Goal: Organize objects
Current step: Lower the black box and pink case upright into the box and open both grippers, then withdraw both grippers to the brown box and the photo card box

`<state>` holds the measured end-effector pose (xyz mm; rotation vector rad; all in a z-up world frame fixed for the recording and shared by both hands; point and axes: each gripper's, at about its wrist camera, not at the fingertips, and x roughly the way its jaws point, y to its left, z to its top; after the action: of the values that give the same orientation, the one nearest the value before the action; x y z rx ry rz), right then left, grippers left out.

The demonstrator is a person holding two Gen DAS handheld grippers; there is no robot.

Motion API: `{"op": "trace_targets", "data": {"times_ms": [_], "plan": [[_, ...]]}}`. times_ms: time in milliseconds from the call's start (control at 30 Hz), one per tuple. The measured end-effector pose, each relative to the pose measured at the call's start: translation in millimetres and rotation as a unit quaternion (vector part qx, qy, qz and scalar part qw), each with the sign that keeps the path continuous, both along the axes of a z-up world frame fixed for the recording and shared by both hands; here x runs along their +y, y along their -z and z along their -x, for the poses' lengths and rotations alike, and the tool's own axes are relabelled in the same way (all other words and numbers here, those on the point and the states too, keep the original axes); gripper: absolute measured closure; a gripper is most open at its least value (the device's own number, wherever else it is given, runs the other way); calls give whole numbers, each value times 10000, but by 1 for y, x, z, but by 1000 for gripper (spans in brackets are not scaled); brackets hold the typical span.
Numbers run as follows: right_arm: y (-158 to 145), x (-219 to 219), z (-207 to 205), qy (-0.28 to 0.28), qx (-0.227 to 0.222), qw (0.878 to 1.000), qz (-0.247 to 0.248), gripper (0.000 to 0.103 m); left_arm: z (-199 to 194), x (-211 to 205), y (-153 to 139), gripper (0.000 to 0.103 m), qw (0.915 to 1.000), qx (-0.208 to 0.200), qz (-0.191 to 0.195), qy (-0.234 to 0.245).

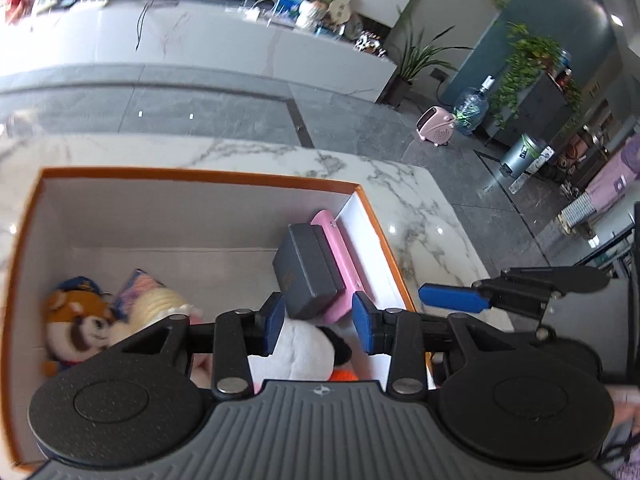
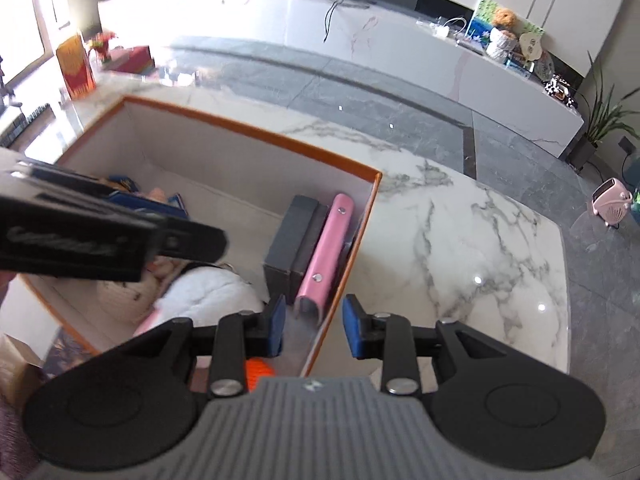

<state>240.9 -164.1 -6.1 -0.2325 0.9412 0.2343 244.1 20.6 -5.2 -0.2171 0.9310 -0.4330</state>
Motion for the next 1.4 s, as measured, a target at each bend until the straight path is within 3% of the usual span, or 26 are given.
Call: {"op": "trace_targets", "data": {"times_ms": [167,333,533,633,700,800,933,1233,1300,1333,1400], "plan": [[-14,-5,46,257,-290,9968,-700,66,46,18,-23,54,9992,-298,-228,-107],[-13,1,91,455,-543,9917,-1075,65,82,34,-22,46,9970,-327,-563,-411],[25,28,120,592,4,9807,-1861,64,115,62,8,38,9859,-1,-1320,-1025],[53,51,128,605,269,9760,-2077,63,135,81,21,24,9766,106,-1689,-1329],[69,66,132,545,393,9770,-2025,63,144,89,29,20,9745,254,-1767,-1360],[85,82,135,423,505,9778,-1990,61,158,93,44,16,9778,459,-1633,-1233],[95,94,134,390,561,9788,-1930,59,166,87,65,16,9762,614,-1729,-1159],[107,102,123,625,739,9688,-2282,59,166,89,85,17,9756,778,-1746,-1079],[110,108,120,615,788,9679,-2305,59,165,90,85,21,9770,782,-1670,-1073],[111,110,119,601,820,9675,-2317,59,165,91,84,31,9771,757,-1648,-1112],[112,114,116,605,871,9663,-2347,59,163,95,82,33,9738,757,-1724,-1276]]}}
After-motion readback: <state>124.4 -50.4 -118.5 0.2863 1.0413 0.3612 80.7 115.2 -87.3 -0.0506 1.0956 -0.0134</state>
